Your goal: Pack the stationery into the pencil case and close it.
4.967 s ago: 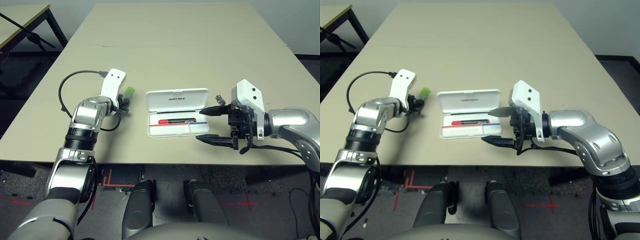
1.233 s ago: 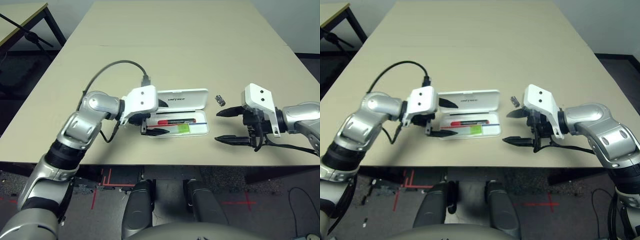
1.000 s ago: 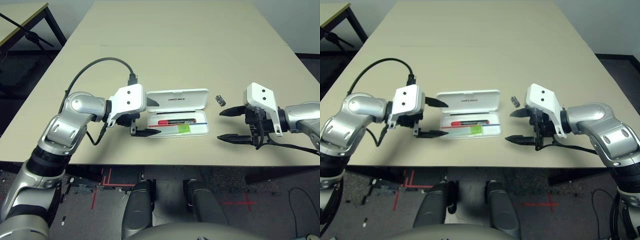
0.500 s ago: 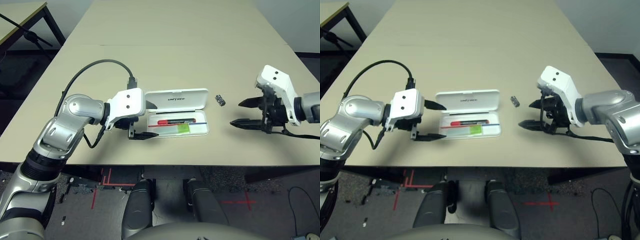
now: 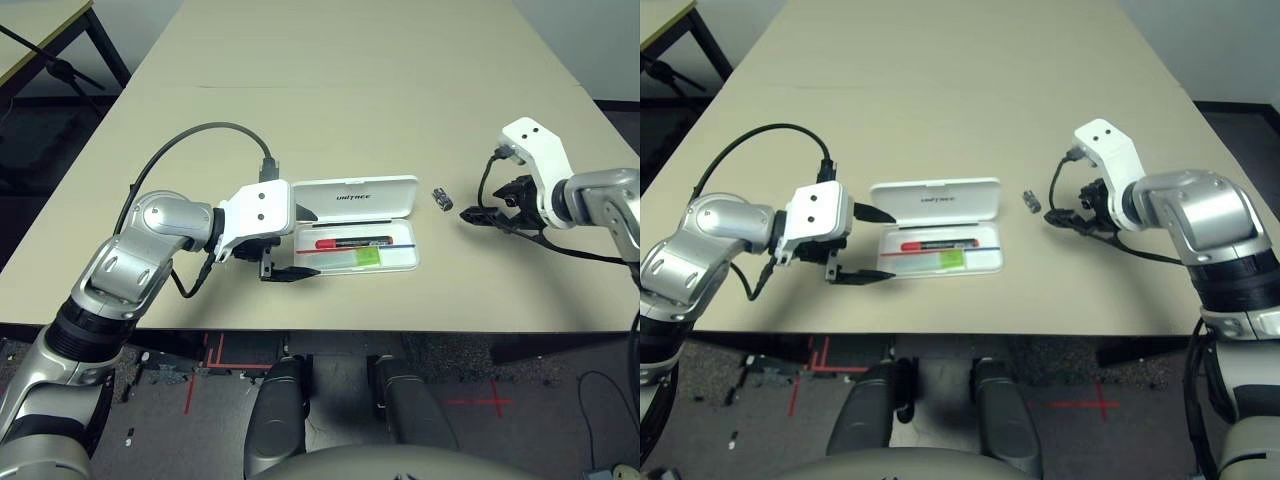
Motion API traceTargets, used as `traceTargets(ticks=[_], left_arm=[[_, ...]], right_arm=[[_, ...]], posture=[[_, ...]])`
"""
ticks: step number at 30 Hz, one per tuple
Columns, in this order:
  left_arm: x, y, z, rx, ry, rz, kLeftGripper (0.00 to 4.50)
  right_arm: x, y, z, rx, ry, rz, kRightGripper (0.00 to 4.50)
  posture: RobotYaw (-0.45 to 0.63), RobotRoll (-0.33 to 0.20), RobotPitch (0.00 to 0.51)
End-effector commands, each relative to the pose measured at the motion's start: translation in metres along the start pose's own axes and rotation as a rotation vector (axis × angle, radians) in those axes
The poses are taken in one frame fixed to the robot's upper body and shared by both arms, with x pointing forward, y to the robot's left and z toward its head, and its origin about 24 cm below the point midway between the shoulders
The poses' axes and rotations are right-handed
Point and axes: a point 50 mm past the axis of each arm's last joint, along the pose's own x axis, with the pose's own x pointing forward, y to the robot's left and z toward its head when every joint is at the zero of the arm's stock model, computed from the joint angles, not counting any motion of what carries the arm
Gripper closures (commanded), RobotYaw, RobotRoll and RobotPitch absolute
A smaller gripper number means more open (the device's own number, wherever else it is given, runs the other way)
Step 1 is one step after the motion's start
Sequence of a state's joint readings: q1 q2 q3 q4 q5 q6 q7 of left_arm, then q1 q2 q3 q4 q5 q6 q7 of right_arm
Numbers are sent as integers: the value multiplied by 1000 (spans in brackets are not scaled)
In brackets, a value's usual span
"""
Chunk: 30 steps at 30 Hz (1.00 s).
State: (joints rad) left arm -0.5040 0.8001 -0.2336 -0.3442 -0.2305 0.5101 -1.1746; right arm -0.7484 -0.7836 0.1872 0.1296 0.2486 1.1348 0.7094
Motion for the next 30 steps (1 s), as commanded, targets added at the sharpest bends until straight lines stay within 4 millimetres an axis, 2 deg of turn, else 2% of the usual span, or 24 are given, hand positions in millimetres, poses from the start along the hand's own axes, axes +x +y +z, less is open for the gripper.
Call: traceTargets(ticks=[1, 8, 21, 24, 30], left_arm=[[3, -4, 2, 10, 9, -8, 7], [2, -5, 2, 10, 15, -2, 7], [3, -6, 5, 12, 17, -4, 7], [3, -5, 6, 13, 17, -6, 0], [4, -5, 6, 13, 17, -11, 0]], right_arm=[[11, 1, 5, -13, -5, -5, 0], [31, 5, 11, -27, -24, 20, 0], [56, 10, 2, -16, 2, 46, 0], [58, 10, 1, -18, -2, 46, 594], [59, 9, -2, -33, -19, 51, 2830]], posture=[[62, 0, 166], [83, 0, 164], [88, 0, 163], [84, 0, 160], [84, 0, 160]])
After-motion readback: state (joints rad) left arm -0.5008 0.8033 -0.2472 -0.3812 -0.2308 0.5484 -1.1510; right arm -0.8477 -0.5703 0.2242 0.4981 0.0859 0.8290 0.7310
